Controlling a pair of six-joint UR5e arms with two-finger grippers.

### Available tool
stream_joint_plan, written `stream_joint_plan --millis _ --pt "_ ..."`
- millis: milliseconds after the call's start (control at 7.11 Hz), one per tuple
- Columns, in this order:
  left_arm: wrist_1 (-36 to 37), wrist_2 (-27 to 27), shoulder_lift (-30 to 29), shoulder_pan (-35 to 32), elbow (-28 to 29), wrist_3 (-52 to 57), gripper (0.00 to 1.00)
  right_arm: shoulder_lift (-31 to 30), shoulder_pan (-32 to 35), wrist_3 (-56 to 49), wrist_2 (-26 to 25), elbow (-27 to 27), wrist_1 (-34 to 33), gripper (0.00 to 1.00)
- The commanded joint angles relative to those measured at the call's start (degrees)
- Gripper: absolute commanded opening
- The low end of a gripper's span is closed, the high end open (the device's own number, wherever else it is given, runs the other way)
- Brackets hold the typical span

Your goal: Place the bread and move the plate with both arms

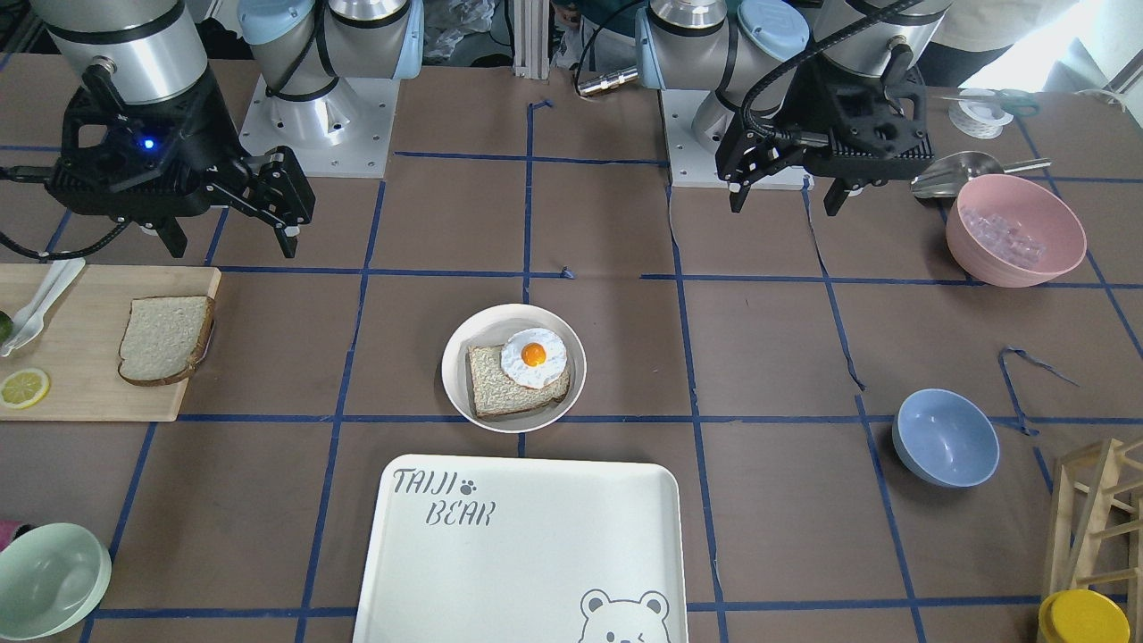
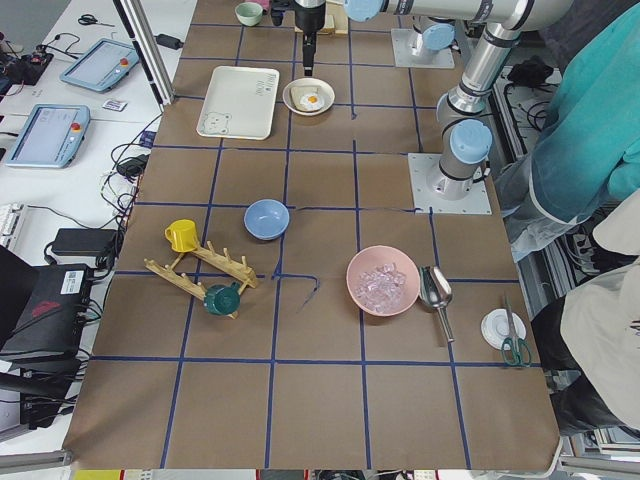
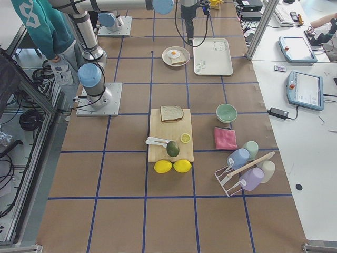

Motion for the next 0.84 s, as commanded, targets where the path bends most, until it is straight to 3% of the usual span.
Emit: stream_joint_plan --millis 0,704 --pt "0.00 0.00 0.00 0.00 0.00 0.00 1.00 -0.14 0.00 0.10 -0.03 1.21 0.13 1.00" --pt "0.00 0.00 0.00 0.00 0.00 0.00 1.00 -0.32 0.26 0.37 -0.03 -0.26 0.04 1.00"
